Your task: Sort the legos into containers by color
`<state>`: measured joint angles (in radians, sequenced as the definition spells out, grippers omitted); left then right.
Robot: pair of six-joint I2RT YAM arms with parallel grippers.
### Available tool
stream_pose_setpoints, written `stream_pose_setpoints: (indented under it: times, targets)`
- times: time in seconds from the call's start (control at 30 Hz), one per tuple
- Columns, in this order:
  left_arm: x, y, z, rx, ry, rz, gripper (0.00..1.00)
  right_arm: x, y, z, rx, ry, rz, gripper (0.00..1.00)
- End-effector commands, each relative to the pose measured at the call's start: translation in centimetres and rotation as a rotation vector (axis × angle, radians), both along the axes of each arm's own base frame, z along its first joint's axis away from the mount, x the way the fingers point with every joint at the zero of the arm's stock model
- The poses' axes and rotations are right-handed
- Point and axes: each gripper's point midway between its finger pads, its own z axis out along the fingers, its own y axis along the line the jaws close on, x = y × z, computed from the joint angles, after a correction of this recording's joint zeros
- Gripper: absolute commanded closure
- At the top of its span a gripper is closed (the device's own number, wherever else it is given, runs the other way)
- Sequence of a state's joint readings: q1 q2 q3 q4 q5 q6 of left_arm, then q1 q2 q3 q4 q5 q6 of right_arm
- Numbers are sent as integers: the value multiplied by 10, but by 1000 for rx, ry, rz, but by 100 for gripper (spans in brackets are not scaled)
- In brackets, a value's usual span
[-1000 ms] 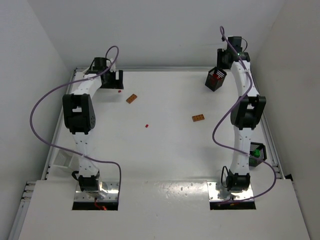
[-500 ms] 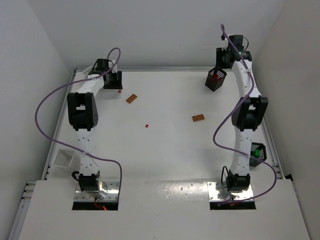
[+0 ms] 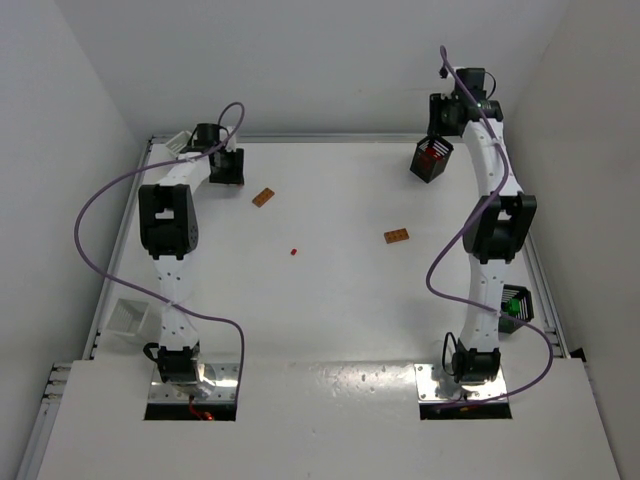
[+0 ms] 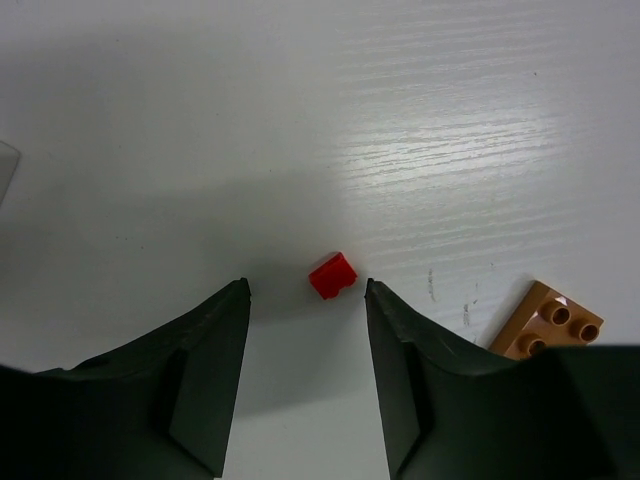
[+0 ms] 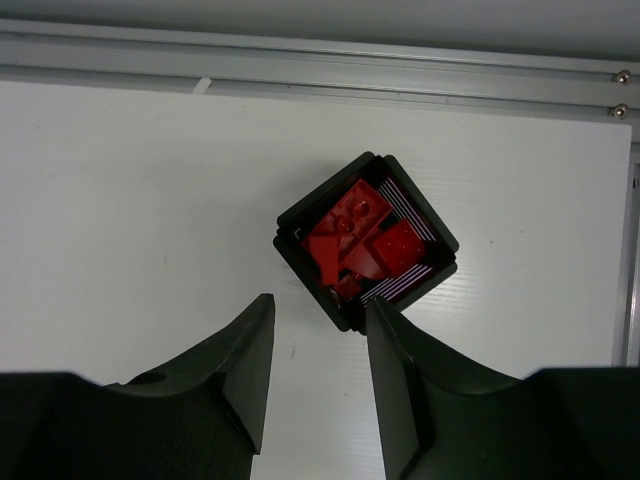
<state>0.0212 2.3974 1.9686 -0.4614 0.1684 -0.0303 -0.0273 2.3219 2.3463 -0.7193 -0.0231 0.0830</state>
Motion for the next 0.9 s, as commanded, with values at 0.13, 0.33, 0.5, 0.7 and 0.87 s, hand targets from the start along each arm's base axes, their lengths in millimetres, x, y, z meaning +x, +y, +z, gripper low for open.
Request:
stream_pose_setpoints:
  times: [0.13,0.33,0.5,0.7,0.87]
  targets:
    - [-5,-9,-13,63,19,-41,48,-2,12,37,14,-73,18,58]
    - [-9,-24,-22,91,32,-90,49,-2,12,37,14,-73,18,58]
    - [-9,-31,-30,124,39,-114,50,-2,18,37,14,-73,27,58]
    - [-10,-29,-35,131,49,-109,56,-2,18,37,14,-73,27,58]
    - [-16,-30,-42,124,69,-116,67,-1,18,31,14,-64,27,58]
